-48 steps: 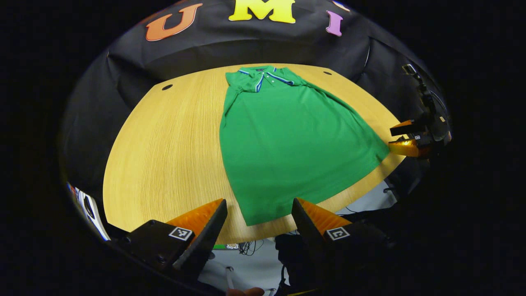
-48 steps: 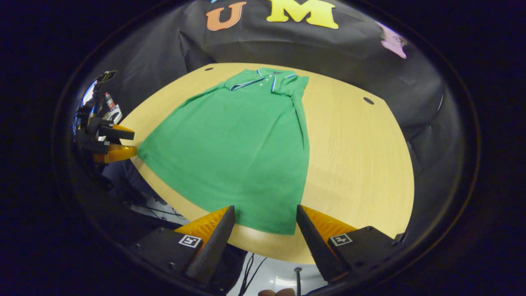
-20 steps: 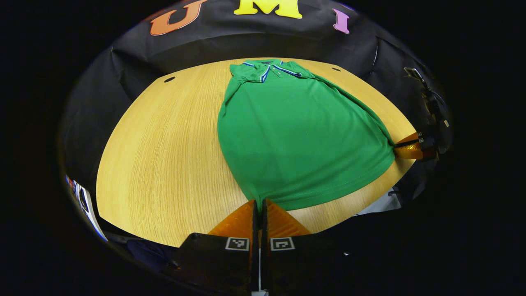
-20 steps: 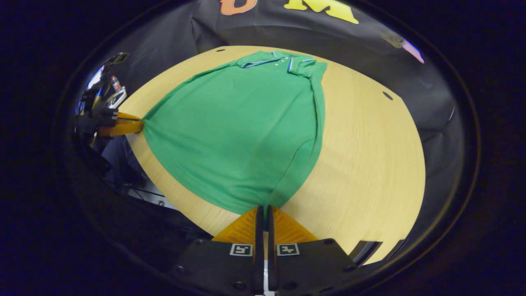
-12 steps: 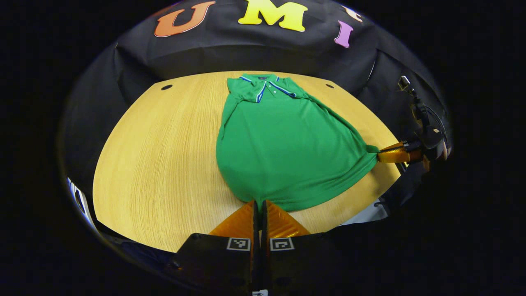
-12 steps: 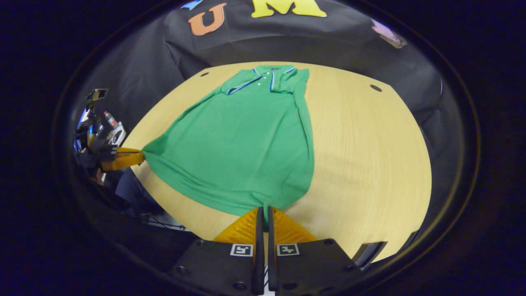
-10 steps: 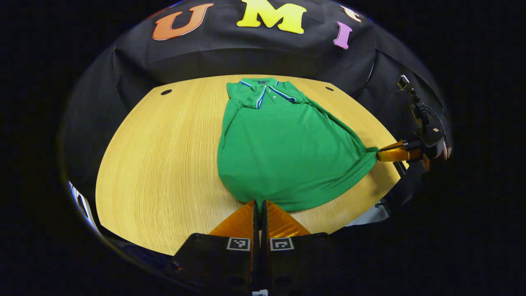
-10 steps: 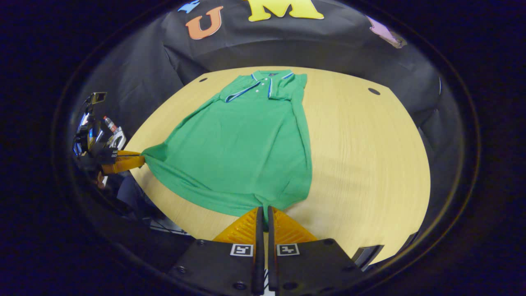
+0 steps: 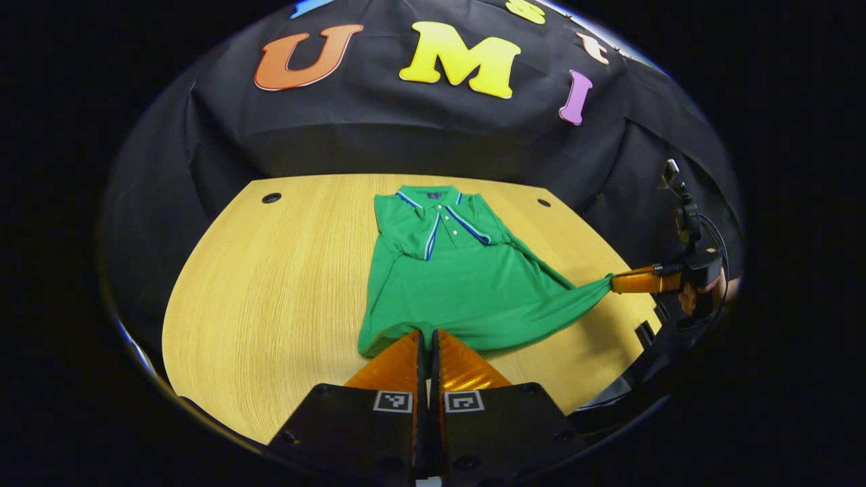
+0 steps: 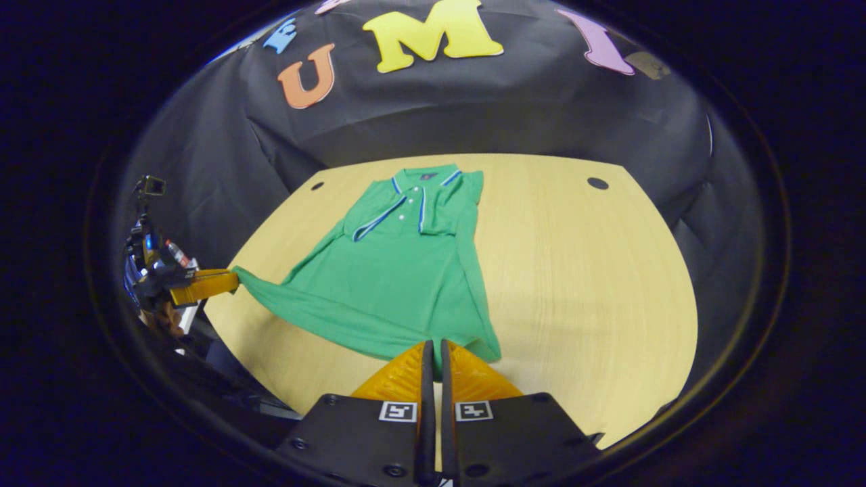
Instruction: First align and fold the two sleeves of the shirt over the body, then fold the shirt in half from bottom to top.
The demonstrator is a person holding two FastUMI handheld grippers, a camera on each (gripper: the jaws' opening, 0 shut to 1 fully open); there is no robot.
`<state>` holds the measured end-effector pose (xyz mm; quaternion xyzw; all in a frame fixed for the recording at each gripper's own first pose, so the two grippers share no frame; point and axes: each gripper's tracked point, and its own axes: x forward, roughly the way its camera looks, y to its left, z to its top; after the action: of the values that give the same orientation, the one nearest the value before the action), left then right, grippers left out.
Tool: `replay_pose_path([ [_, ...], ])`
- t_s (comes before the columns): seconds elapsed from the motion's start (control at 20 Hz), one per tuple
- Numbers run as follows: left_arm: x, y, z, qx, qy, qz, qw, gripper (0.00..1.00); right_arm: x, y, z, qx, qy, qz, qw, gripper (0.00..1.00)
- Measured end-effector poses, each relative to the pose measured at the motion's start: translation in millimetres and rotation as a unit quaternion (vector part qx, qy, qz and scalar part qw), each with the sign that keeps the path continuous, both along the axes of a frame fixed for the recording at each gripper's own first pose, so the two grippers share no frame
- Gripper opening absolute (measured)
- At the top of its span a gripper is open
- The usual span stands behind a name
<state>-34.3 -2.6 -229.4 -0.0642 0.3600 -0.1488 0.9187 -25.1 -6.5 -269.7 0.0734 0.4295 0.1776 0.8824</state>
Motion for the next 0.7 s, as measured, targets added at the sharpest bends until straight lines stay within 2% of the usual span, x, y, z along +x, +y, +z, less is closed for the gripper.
replay_pose_path([
  [0.15, 33, 0, 14, -0.002, -0.023, 0.001, 1.000, 0.04, 25, 2, 15, 0.007, -0.015, -0.005, 1.000, 0.03],
  [0.2, 44, 0, 19, 0.000, -0.032, -0.002, 1.000, 0.03, 36, 4, 19, 0.012, -0.018, -0.008, 1.000, 0.06],
  [0.25, 54, 1, 25, 0.003, -0.040, -0.002, 0.999, 0.03, 47, 6, 24, 0.016, -0.023, -0.011, 1.000, 0.03],
  [0.3, 65, 1, 29, 0.003, -0.046, -0.003, 0.999, 0.03, 58, 6, 28, 0.016, -0.028, -0.012, 0.999, 0.06],
  [0.45, 100, 5, 39, 0.001, -0.062, 0.004, 0.998, 0.03, 99, 5, 44, 0.014, -0.052, -0.016, 0.998, 0.03],
  [0.55, 122, 5, 46, -0.007, -0.070, 0.013, 0.997, 0.03, 124, 6, 54, 0.013, -0.064, -0.015, 0.998, 0.03],
  [0.6, 134, 6, 52, -0.015, -0.074, 0.017, 0.997, 0.03, 135, 6, 58, 0.010, -0.069, -0.014, 0.997, 0.06],
  [0.65, 147, 5, 56, -0.023, -0.078, 0.021, 0.997, 0.03, 145, 9, 65, 0.009, -0.072, -0.012, 0.997, 0.03],
  [0.7, 158, 4, 59, -0.029, -0.080, 0.024, 0.996, 0.03, 156, 11, 69, 0.007, -0.077, -0.011, 0.997, 0.06],
])
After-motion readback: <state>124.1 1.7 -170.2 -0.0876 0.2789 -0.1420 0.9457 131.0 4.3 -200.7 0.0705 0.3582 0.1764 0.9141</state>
